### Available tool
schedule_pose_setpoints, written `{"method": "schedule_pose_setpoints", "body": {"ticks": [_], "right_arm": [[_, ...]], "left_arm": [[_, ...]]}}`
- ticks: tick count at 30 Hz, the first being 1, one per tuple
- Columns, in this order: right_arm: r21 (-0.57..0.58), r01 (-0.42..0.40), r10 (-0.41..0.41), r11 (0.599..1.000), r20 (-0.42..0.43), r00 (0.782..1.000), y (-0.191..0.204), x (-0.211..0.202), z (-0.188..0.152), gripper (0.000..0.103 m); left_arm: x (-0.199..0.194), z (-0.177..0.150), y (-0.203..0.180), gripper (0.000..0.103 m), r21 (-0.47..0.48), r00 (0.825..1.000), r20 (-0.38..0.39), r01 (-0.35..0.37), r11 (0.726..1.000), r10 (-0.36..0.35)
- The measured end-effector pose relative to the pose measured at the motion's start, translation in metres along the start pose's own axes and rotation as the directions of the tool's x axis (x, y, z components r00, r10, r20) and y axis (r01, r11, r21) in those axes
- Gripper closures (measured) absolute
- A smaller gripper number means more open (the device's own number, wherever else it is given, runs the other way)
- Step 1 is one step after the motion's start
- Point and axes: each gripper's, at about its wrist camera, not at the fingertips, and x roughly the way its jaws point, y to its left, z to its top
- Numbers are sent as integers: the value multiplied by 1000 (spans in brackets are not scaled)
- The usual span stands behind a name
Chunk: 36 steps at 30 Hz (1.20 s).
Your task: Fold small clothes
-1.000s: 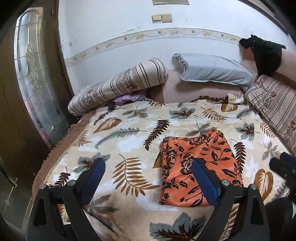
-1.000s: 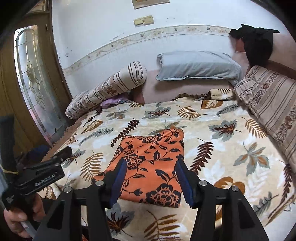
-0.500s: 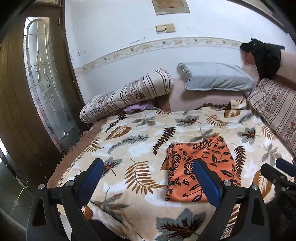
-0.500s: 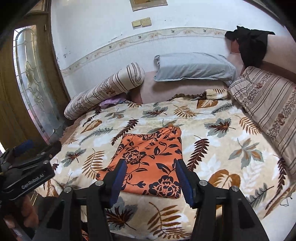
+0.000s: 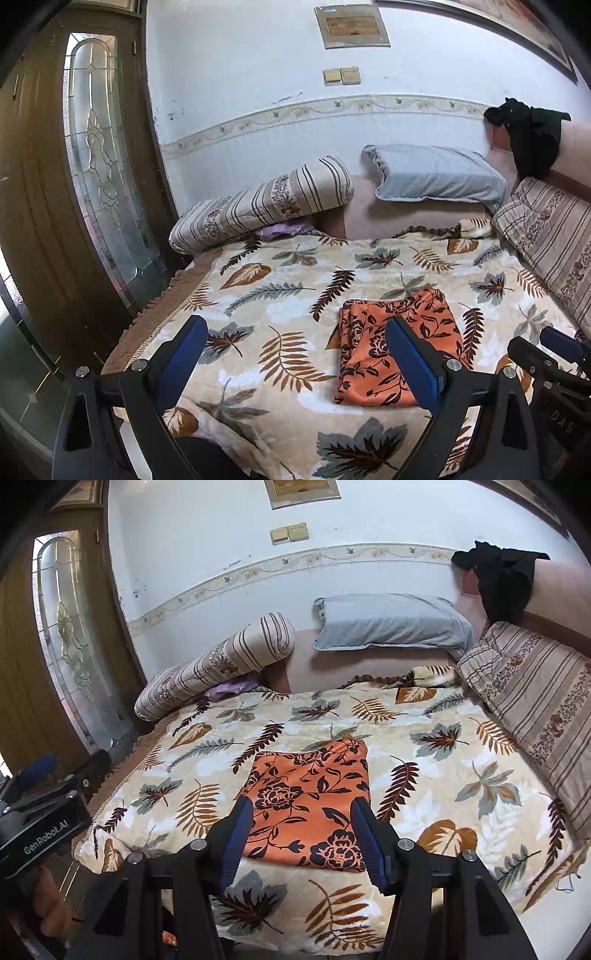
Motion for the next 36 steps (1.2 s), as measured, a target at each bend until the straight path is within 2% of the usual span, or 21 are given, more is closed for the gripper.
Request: {"method": "schedule_pose_setpoints", "body": {"ticks": [18, 28, 36], "right_arm": [[11, 27, -27, 1000, -23, 999, 10, -13, -5, 44], [-3, 18, -18, 1000, -31, 999, 20, -8, -7, 44], [-5, 28, -28, 1000, -35, 999, 24, -3, -6, 44]], "left_arm": [[-23, 0, 15, 6, -44, 1000, 8, 19, 999, -19], [-21, -3, 17, 6, -46, 1000, 3, 21, 999, -21], [-4, -8, 20, 6, -45, 999, -27, 43, 998, -45]]}}
